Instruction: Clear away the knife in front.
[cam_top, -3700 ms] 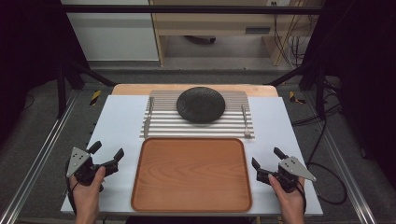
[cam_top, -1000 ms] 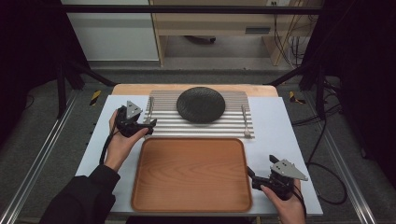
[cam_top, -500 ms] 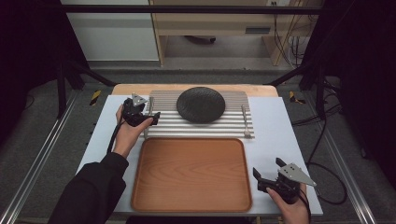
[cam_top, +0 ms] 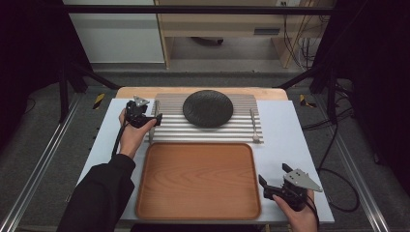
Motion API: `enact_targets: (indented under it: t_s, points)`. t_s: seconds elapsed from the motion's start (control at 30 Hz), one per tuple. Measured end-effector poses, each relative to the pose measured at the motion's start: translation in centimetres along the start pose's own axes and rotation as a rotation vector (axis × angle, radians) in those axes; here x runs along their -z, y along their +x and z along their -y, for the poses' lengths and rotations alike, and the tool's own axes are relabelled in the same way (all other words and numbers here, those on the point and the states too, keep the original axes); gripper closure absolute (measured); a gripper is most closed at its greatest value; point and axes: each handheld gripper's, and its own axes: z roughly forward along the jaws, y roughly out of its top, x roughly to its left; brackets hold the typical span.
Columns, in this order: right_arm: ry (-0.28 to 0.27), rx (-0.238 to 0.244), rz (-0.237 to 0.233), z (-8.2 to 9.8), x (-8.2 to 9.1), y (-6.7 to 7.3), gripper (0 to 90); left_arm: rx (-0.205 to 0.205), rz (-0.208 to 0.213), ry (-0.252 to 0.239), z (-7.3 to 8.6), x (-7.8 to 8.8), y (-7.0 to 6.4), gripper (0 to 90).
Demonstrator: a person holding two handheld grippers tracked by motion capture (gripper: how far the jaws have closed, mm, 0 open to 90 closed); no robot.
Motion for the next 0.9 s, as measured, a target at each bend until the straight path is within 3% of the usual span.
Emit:
enact_targets:
  t_s: [0.17,0.43,0.67,0.9]
  points:
    - [0.008,0.001,-0.004,0.1,-0.2,0.0,6.4,0.030,-0.015,-0.005,0.2,-0.8,0.3,20.3]
    - [0.010,0.011,0.003,0.0,0.0,0.3,6.4,0.031,-0.018,0.052,0.8,-2.9,0.3,32.9]
    - [0.008,-0.004,0.022,0.0,0.3,0.0,6.6,0.067,-0.014,0.082,0.6,-4.0,0.4,48.6]
    - [0.016,-0.016,0.002,0.1,0.3,0.0,8.1,0.081,0.004,0.129,1.2,-4.7,0.3,59.0]
